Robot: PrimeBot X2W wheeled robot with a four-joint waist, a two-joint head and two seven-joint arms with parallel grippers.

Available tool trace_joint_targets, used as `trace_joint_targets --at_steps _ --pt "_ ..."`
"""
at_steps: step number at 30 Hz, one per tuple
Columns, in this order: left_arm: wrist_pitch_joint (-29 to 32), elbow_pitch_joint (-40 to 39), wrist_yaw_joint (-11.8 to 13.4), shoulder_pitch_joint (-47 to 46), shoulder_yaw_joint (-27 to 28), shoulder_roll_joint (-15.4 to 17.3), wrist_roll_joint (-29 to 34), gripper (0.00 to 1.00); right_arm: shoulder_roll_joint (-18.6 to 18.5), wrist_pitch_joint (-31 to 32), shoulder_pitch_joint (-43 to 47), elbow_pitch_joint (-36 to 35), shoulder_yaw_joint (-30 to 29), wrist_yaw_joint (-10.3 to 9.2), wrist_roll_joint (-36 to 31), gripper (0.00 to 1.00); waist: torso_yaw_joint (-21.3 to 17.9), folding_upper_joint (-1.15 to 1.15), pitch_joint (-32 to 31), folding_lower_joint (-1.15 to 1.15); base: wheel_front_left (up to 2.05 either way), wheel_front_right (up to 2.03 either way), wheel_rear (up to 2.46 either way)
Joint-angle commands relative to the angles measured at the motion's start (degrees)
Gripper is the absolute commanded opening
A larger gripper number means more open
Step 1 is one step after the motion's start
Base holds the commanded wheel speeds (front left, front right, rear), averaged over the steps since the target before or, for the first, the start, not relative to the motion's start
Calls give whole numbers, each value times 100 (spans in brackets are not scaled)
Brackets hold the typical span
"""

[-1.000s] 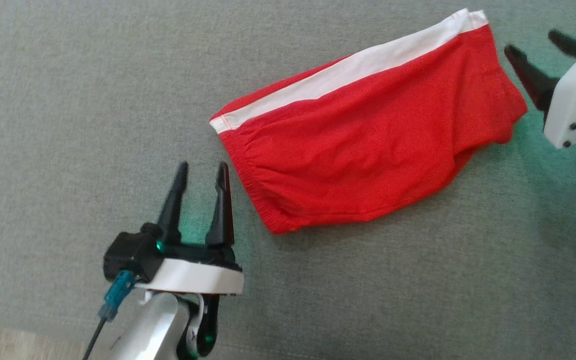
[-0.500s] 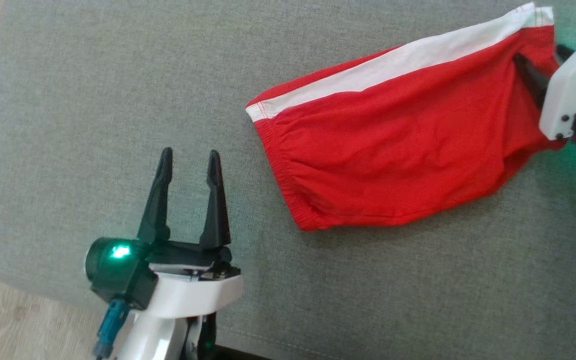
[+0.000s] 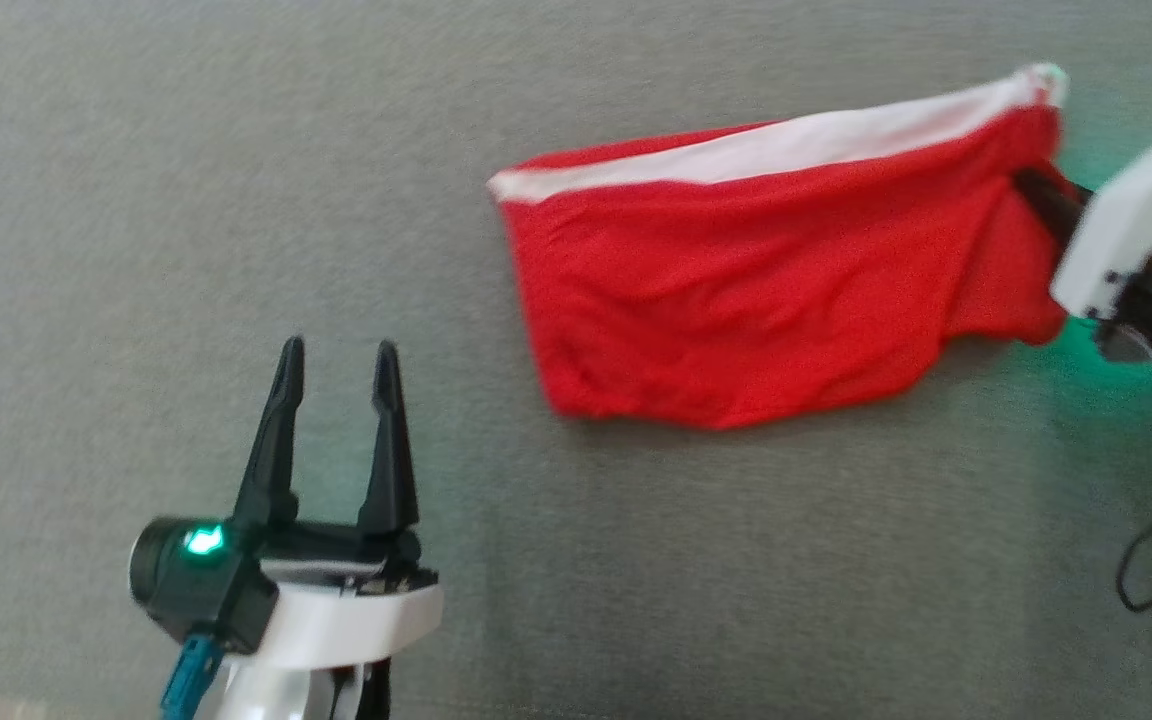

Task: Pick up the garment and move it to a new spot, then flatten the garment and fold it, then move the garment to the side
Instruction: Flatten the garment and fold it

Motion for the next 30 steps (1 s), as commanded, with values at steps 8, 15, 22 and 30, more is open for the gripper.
trace_joint_targets --at_steps 8,15,22,30 --pt "-29 70 -253 415 445 13 109 100 -287 -292 328 -52 -1210 39 -27 0 -617 0 -737 0 0 0 0" --pt "-29 196 -331 692 444 13 131 100 -70 -19 282 -520 -1687 39 -154 0 -648 0 -1087 0 0 0 0" --pt "-29 238 -266 825 408 13 118 100 767 399 323 -1196 -1039 39 -161 0 -585 0 -1181 0 0 0 0" --pt "-29 305 -207 671 173 13 -33 100 1257 -245 259 -592 -458 39 -520 0 -212 0 -1029 0 0 0 0"
